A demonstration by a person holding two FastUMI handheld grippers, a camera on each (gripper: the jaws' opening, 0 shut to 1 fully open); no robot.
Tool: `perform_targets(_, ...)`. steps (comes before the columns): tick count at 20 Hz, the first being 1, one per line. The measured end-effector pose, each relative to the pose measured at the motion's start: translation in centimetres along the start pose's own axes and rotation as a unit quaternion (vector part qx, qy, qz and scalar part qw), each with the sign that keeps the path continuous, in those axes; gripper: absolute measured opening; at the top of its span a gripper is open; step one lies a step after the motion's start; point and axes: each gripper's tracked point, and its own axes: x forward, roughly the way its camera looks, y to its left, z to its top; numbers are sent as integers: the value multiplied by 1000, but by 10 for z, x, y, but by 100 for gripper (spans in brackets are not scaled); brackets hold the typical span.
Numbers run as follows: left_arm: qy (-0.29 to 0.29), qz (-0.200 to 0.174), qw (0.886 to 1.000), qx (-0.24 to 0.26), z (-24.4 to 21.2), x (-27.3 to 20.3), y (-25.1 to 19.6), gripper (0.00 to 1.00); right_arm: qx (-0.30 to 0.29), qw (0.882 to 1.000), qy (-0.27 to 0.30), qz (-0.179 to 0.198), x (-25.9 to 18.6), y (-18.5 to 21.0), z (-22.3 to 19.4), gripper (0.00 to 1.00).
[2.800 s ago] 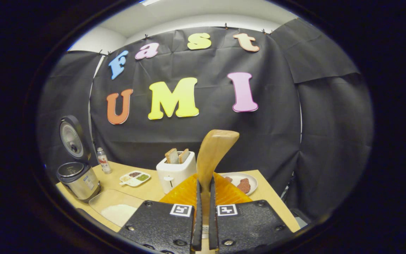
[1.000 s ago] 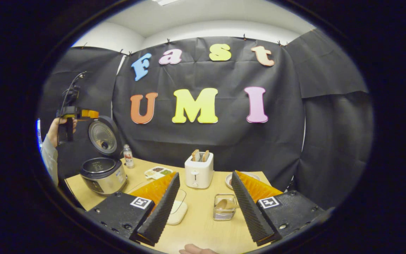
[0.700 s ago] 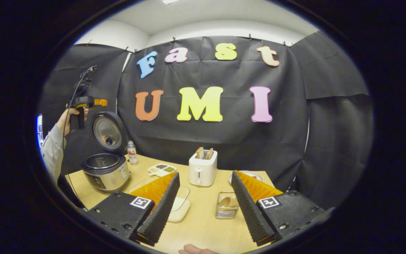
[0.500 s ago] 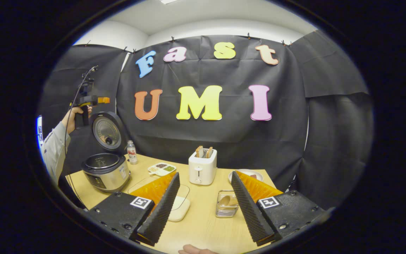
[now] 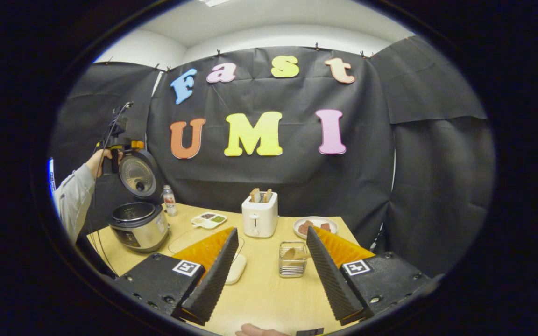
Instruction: Close the left gripper, press the button to open the rice cooker; take a wooden spoon from the chopstick holder with the right hand, scoop a spoonful of rice and pour it into the rice cooker, then put the wooden spoon back into the chopstick holder.
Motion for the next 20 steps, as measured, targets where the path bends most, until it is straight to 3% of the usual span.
perform_targets(1, 0, -1, 1000, 1, 1, -5, -3, 96, 2, 1000, -1, 0, -4, 0, -1, 95)
perform_targets(2, 4, -10, 1000, -3, 0, -11, -6, 100, 4, 1000, -2, 2, -9, 1, -3, 95)
perform_targets(3, 5, -14, 1000, -13, -2, -21, -9, 96, 6, 1000, -3, 5, -14, 2, -4, 95)
perform_targets(13, 10, -8, 1000, -4, -29, -89, -14, 98, 33, 999, -10, 21, -50, 1, -34, 92)
perform_targets(16, 10, -21, 1000, -2, -45, -106, -21, 97, 27, 999, -12, 30, -60, 9, -34, 95)
perform_targets(20, 41, -46, 998, 5, -89, -126, -39, 97, 22, 999, -13, 36, -72, 16, -39, 92)
